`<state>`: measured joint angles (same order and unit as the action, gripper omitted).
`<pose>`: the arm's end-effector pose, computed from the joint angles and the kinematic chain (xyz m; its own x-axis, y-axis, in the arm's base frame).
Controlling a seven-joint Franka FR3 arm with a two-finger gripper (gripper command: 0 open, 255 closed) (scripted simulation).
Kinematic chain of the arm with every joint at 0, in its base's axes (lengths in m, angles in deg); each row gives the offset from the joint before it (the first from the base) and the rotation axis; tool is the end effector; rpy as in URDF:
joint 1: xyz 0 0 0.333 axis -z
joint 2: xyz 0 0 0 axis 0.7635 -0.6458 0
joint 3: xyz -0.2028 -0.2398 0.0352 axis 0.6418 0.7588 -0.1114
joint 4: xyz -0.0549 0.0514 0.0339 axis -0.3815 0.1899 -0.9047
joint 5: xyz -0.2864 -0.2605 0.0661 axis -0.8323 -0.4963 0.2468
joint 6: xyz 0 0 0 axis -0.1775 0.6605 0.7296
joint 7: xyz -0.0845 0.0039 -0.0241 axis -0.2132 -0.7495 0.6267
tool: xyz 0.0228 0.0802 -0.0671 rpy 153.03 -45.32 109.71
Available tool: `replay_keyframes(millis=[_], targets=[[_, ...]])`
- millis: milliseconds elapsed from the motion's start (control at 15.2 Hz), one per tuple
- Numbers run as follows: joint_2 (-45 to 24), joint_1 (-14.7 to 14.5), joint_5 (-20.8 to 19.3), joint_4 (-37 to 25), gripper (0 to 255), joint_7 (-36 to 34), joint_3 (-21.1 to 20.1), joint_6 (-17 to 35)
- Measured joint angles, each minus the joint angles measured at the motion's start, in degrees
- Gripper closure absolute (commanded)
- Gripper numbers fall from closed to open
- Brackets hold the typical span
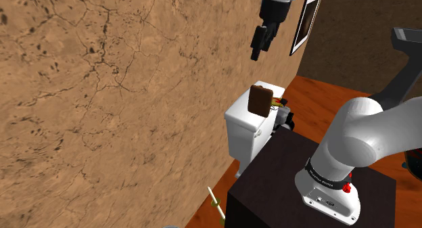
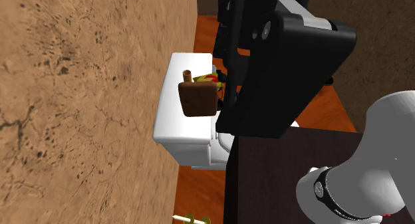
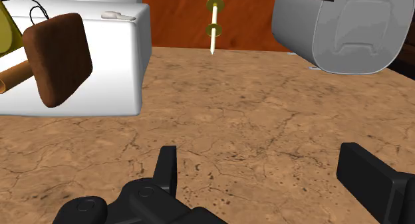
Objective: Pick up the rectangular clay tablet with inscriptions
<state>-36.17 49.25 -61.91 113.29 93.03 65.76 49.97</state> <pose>0.3043 0.0017 0.6243 0.9800 0.1208 0.1582 0.1206 -0.9926 0.0111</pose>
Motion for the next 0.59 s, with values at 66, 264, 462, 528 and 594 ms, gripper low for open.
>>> replay_keyframes(millis=[66, 264, 462, 528, 594], targets=[[0.0, 0.0, 0.0, 0.0, 0, 0.0, 0.0, 0.0], [-1.2, 0.59, -1.19, 2.37, 0, 1.89, 1.7, 2.71], [-3.56, 1.51, -2.95, 4.49, 0, 4.7, 4.28, 6.08], [-4.47, 1.81, -3.51, 4.76, 0, 5.59, 5.09, 6.91], [-5.22, 2.11, -4.06, 5.48, 0, 6.43, 5.87, 8.03]])
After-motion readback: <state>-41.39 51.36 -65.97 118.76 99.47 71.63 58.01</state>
